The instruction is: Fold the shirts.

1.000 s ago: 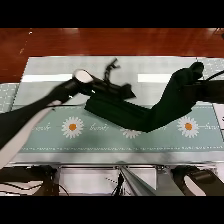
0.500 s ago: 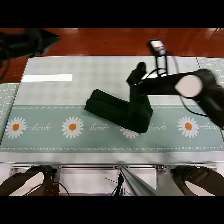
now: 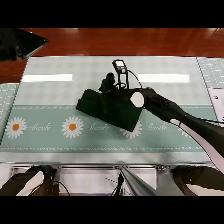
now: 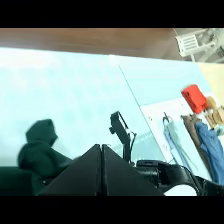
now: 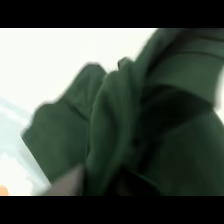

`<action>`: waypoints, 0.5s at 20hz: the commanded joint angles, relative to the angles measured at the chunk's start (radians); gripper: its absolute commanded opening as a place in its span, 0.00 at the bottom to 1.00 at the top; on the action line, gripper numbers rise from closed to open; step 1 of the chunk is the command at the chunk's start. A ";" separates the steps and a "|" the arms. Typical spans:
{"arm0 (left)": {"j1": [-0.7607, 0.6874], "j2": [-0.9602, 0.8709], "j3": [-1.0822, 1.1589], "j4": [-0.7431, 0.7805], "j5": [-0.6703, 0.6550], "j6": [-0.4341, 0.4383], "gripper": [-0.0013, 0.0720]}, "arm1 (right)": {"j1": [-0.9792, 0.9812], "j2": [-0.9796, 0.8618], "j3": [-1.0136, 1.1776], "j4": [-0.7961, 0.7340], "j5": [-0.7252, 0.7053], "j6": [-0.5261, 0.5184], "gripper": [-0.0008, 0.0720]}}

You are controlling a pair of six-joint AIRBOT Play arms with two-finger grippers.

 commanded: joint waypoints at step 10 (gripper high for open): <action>0.076 -0.001 0.000 0.178 -0.006 0.002 0.05 | -0.260 0.297 0.001 -0.470 0.608 -0.053 0.61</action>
